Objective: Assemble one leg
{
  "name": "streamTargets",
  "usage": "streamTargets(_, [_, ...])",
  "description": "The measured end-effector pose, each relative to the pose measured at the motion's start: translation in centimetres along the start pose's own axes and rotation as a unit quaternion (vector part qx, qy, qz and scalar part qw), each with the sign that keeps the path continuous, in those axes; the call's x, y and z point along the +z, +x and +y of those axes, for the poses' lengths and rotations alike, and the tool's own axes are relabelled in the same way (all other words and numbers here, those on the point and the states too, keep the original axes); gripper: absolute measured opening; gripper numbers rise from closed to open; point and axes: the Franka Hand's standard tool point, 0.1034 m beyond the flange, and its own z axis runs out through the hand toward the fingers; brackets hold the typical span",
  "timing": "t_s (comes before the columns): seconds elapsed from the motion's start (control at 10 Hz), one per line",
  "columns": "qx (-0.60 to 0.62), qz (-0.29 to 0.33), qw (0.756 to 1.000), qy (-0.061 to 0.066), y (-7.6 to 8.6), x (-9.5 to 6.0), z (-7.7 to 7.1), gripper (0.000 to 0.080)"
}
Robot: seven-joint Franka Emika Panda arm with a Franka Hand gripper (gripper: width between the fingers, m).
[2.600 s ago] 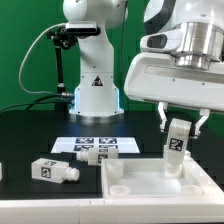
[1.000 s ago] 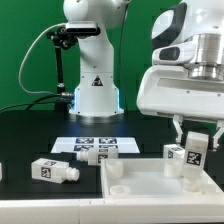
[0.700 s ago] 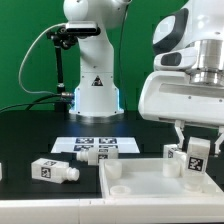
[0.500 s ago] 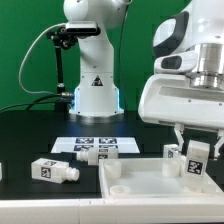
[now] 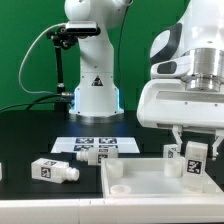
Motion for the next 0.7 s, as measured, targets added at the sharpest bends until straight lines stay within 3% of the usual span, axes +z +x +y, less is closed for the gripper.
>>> streamTargets(0.2, [0.0, 0.0, 1.0, 0.0, 0.0, 0.0, 0.0, 0.0551])
streamTargets(0.3, [-0.018, -0.004, 1.0, -0.002, 0.4, -0.1, 0.4, 0.0551])
streamTargets(0.4, [-0.022, -0.016, 1.0, 0.002, 1.8, -0.6, 1.4, 0.0631])
streamTargets(0.7, [-0.007, -0.136, 0.991, 0.003, 4.9, -1.3, 3.2, 0.0648])
